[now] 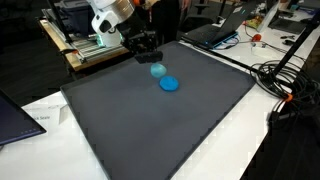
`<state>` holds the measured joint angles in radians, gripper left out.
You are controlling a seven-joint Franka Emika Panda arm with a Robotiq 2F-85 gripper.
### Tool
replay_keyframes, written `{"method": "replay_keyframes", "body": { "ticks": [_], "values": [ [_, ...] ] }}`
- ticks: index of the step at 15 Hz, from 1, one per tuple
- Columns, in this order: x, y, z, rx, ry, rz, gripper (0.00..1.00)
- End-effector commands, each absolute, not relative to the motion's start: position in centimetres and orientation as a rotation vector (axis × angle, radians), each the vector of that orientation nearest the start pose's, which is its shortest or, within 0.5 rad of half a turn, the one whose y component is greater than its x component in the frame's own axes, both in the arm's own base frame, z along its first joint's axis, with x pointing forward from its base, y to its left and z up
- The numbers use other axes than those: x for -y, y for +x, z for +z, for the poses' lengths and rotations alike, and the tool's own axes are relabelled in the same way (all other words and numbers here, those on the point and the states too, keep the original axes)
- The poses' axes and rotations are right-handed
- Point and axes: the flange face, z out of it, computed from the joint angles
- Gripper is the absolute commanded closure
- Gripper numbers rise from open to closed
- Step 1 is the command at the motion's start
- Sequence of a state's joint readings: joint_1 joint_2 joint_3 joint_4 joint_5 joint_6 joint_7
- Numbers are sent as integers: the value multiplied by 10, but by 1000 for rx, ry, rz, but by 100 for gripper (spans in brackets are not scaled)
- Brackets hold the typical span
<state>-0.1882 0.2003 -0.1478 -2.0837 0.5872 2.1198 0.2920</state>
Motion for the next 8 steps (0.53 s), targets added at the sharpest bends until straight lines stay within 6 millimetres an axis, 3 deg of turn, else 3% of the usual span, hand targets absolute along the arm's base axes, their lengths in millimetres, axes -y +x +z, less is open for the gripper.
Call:
{"method": "replay_keyframes", "body": {
  "ticks": [1, 8],
  "values": [
    [172, 567, 312, -1293, -2325, 234, 78],
    [200, 586, 290, -1281, -2262, 378, 78]
  ]
}}
